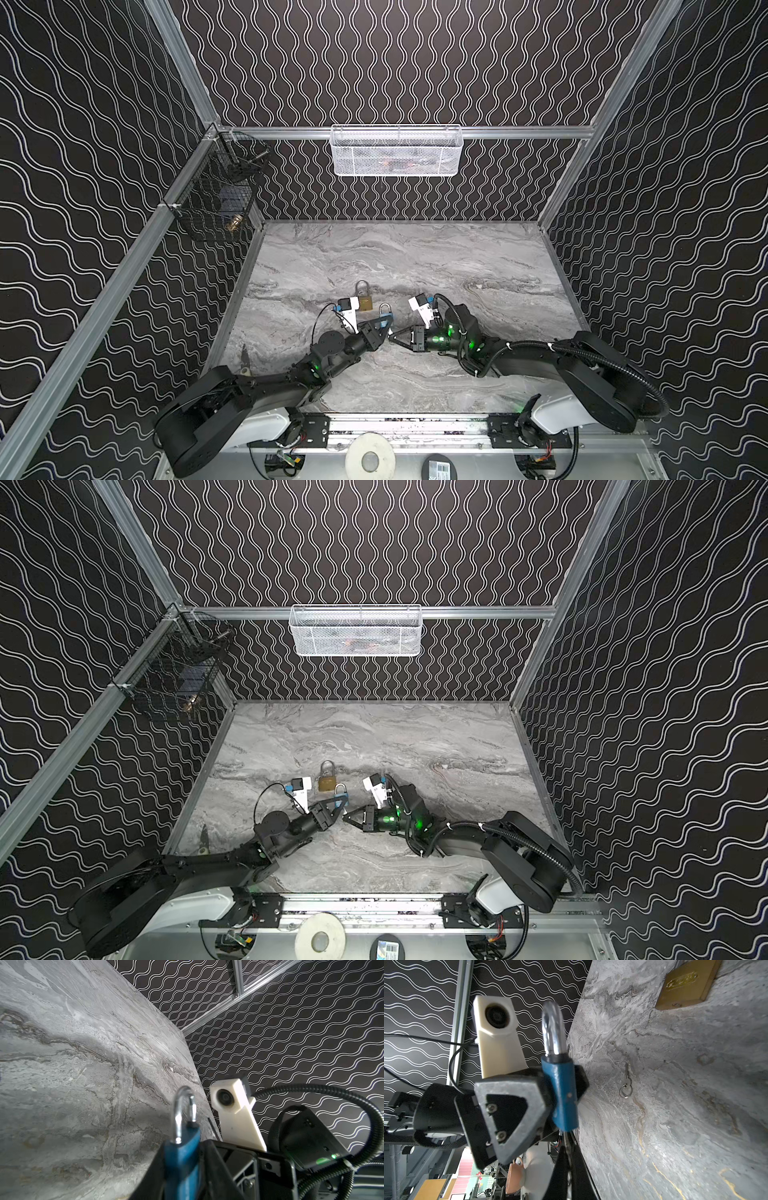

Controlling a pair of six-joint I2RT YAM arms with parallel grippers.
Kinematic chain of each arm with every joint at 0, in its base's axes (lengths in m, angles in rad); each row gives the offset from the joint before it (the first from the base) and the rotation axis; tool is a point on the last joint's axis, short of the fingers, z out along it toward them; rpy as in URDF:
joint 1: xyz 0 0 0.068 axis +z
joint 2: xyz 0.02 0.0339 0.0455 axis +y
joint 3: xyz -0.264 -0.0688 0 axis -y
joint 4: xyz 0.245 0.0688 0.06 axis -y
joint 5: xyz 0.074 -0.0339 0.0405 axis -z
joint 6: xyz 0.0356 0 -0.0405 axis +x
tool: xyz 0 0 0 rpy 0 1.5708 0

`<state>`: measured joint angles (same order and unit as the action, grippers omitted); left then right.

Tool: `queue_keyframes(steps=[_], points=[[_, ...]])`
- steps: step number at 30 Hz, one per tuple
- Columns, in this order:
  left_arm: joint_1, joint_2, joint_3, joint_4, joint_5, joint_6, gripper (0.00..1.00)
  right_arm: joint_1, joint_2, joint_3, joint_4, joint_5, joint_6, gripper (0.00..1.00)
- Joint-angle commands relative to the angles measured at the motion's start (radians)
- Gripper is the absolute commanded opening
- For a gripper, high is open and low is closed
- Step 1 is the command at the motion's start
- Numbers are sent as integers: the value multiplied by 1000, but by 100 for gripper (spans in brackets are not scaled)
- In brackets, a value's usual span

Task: Unlock with the key

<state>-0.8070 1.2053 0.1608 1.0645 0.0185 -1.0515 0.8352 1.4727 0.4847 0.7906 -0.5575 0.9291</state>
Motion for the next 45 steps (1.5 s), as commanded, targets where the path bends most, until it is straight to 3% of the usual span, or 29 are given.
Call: queue_keyframes(steps=[1, 5, 12, 15, 22, 34, 45], points=[[3, 33, 0, 125, 57, -18, 14, 1, -24, -1, 65, 2, 2, 0], [3, 66, -4, 189, 77, -21, 0, -8, -32, -4, 82, 0, 15, 0], [3, 140, -35, 361, 94, -24, 0, -31, -13, -43, 239, 18, 98, 0], [2, 190, -58, 483, 86, -29, 0, -35, 20, -74, 412, 35, 182, 0], [1, 139, -63, 480, 64, 23, 0, -26, 128, -75, 706, 72, 307, 0], [1, 128, -62, 482, 65, 46, 0, 8, 186, 36, 697, 90, 279, 0], [5, 102, -93, 478, 121, 4, 0, -26, 127, 0, 645, 79, 232, 0]])
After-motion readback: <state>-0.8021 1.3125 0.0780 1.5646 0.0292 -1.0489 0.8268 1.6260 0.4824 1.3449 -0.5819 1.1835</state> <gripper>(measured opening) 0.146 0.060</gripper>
